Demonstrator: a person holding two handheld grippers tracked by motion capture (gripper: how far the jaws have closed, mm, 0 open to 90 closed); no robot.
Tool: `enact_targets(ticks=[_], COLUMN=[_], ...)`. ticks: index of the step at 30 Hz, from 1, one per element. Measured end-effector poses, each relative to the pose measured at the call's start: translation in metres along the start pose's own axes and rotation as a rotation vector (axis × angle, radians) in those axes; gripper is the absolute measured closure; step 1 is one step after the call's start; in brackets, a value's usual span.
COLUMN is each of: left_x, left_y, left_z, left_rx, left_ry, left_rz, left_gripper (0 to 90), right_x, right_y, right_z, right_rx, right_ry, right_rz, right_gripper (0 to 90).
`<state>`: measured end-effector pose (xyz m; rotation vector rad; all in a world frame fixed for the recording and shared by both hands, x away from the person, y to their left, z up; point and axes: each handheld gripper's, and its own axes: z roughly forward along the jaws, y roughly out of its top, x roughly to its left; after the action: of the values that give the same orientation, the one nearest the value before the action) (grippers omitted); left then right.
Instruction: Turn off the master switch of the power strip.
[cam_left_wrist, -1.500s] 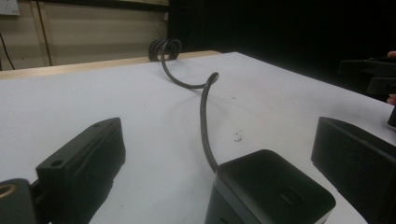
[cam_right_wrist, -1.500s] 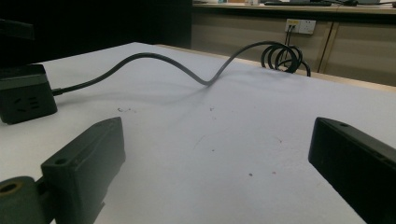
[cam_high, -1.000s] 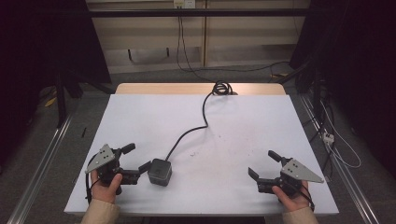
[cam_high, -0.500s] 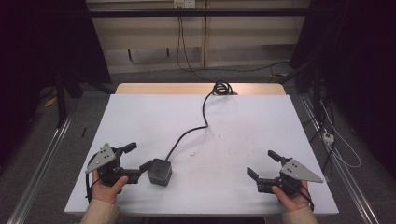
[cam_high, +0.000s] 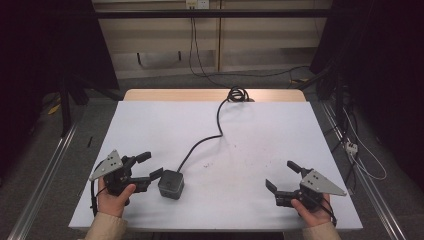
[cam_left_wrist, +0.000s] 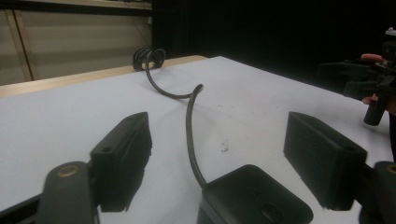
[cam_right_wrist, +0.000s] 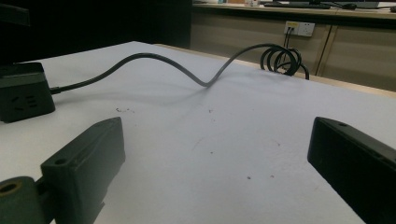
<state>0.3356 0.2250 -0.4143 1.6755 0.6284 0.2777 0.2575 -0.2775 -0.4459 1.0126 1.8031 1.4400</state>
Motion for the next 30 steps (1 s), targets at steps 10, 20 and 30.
enact_targets(ticks=[10, 20, 30], left_x=[-0.001, -0.002, -0.002], left_y=[0.004, 0.006, 0.006], left_z=[0.005, 0.010, 0.012], left_rx=[0.053, 0.068, 0.090], left_ry=[-0.038, -0.057, -0.067], left_rz=[0.016, 0.014, 0.015], left_gripper=[39.9, 48.8, 54.3], right_x=[0.000, 0.000, 0.000], right_y=[0.000, 0.000, 0.000], right_z=[0.000, 0.000, 0.000], right_rx=[0.002, 0.002, 0.002], right_ry=[0.001, -0.001, -0.001], right_rz=[-0.006, -0.006, -0.008], right_gripper=[3.8, 3.9, 3.8])
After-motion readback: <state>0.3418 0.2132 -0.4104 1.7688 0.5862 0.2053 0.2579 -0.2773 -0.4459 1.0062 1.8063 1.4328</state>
